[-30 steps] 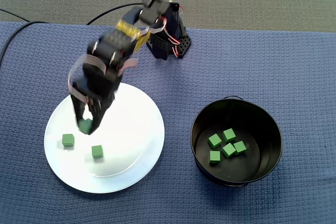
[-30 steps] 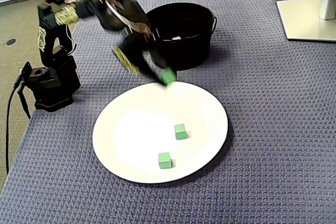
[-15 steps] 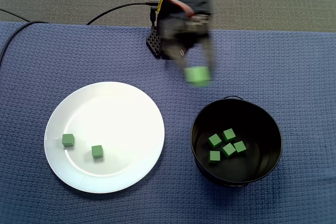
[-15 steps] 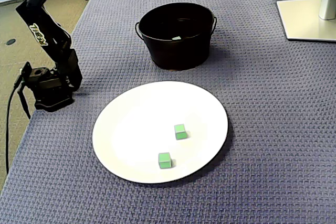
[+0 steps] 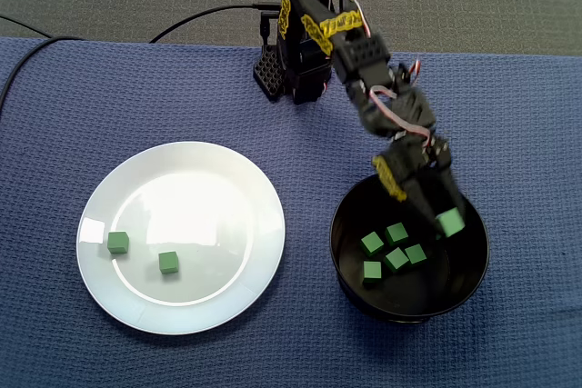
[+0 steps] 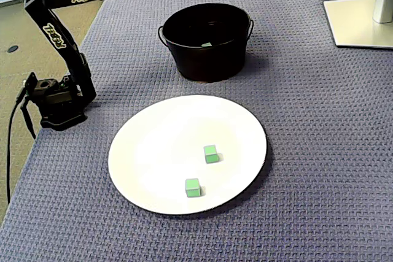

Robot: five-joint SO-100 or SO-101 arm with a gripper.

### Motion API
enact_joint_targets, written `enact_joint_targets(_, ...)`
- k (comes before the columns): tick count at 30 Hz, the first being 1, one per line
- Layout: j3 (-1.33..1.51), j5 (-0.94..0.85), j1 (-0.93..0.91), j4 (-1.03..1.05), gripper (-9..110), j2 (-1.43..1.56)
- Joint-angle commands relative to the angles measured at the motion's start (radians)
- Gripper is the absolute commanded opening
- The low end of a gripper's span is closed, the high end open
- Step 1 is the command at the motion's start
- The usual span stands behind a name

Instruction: Pick up the items on the white plate and put them in the black container.

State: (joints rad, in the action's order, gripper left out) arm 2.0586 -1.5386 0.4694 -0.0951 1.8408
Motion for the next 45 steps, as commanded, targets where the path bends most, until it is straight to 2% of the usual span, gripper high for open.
enact_joint_targets(1, 0.075, 0.005, -0.020, -0.061, 0, -0.034)
enact_joint_targets(12, 0.216, 0.041, -0.051, -0.153, 0, -0.081)
enact_joint_targets(13, 0.227, 0.058, -0.055, -0.160, 5, -0.080)
enact_joint_targets(15, 0.244, 0.087, -0.066, -0.160, 22, -0.072)
enact_joint_targets(20, 0.236, 0.098, -0.130, -0.166, 32, -0.021)
enact_joint_targets(23, 0.078, 0.092, -0.213, 0.011, 34, 0.031)
enact_joint_targets(26, -0.273, 0.147, -0.316, 0.466, 35, 0.054)
enact_joint_targets(28, -0.430, 0.114, -0.373, 0.621, 37, 0.052)
enact_joint_targets(39, -0.939, -0.327, -0.767, 1.141, 34, -0.238)
enact_joint_targets(45, -1.052, -0.469, -0.937, 1.144, 33, -0.457)
